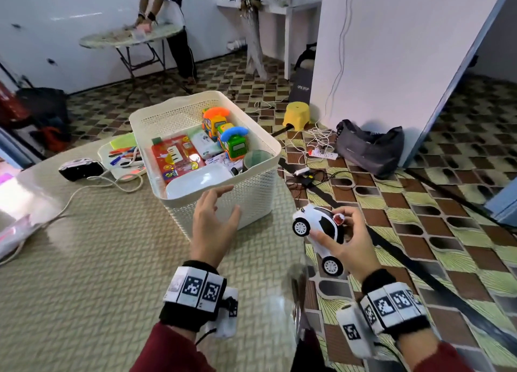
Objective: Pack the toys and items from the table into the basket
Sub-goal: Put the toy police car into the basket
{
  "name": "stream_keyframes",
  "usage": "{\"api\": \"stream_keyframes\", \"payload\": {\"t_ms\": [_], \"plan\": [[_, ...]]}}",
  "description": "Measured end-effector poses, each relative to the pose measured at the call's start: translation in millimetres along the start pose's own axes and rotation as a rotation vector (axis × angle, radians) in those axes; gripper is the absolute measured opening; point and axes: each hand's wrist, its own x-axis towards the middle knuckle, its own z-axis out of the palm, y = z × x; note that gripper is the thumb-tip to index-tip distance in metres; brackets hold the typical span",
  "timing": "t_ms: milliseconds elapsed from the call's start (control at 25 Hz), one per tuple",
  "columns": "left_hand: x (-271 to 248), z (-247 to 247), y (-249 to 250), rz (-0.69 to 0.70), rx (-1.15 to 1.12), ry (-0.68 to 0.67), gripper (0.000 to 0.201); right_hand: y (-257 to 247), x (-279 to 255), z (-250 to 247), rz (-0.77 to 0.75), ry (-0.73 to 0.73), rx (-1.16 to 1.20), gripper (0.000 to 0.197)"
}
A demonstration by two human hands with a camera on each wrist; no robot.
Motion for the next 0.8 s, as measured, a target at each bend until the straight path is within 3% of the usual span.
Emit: {"api": "stream_keyframes", "payload": {"t_ms": [320,600,800], "plan": [[80,68,17,-0.015,0.052,0.117,0.029,-25,135,-17,-0.149,-0.08,-0.003,0.058],[160,166,43,-0.224,0.055,0.251,0.025,-30,270,-65,-0.247,-0.283,-0.102,0.06],[191,214,54,-0.326,0.135,0.324,0.027,-21,347,-70,-0.291,-0.363,-0.131,0.061]]}}
